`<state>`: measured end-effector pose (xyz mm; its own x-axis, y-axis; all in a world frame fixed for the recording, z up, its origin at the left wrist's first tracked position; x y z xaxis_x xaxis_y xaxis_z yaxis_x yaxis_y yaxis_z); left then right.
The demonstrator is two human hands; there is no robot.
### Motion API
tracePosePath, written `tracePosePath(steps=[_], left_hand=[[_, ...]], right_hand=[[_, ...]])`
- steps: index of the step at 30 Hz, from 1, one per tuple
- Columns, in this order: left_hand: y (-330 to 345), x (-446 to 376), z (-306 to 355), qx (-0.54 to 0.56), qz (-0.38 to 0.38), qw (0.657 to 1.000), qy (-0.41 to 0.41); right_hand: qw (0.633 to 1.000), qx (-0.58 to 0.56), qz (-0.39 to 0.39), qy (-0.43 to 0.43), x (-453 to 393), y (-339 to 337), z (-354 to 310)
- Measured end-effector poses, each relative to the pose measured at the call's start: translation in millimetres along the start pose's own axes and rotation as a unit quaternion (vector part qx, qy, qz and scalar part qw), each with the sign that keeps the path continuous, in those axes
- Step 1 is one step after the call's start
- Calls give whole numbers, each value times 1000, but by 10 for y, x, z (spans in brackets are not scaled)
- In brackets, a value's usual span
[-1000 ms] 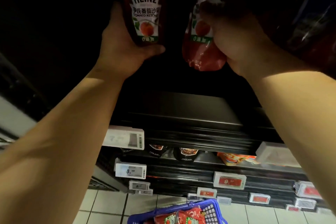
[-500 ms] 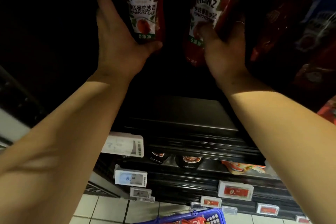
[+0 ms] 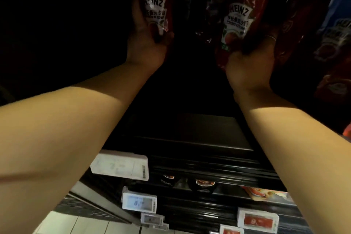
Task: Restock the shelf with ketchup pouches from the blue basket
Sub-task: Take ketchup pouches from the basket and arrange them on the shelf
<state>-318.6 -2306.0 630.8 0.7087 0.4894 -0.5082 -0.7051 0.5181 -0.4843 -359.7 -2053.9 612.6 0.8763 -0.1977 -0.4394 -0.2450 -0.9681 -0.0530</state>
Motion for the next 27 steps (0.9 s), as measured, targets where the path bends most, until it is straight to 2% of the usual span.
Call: tracePosePath(steps=[4,10,15,18,24,27], left_hand=[[149,-184,-160,56,2,998,-37],[40,-181,-209,-49,66,996,-40],[20,-235,-264,-86,69,993,-48],[93,-281,-317,-111,39,991,-66],[183,-334,-328,-76,9,993,-88],[172,-253,-271,-65,20,996,-52]], right_hand=[[1000,7,16,-5,-84,12,68],[999,33,-9,19,-74,65,116],[997,70,-28,14,-69,111,101],[995,85,-43,12,-39,127,91],[993,91,-75,17,-14,167,72],[989,106,-106,0,-32,250,35]])
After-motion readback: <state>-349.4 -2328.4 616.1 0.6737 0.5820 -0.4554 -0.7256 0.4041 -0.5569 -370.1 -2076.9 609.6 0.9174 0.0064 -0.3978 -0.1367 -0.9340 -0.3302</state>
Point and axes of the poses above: each hand's wrist, its own x-axis away from the middle knuckle, its own y-axis out of the palm, z = x × y, the point moved 8 cm from there along -x, towards the middle knuckle, and after that the axes turned 4 degrees about -x, right-handed, at the moved point
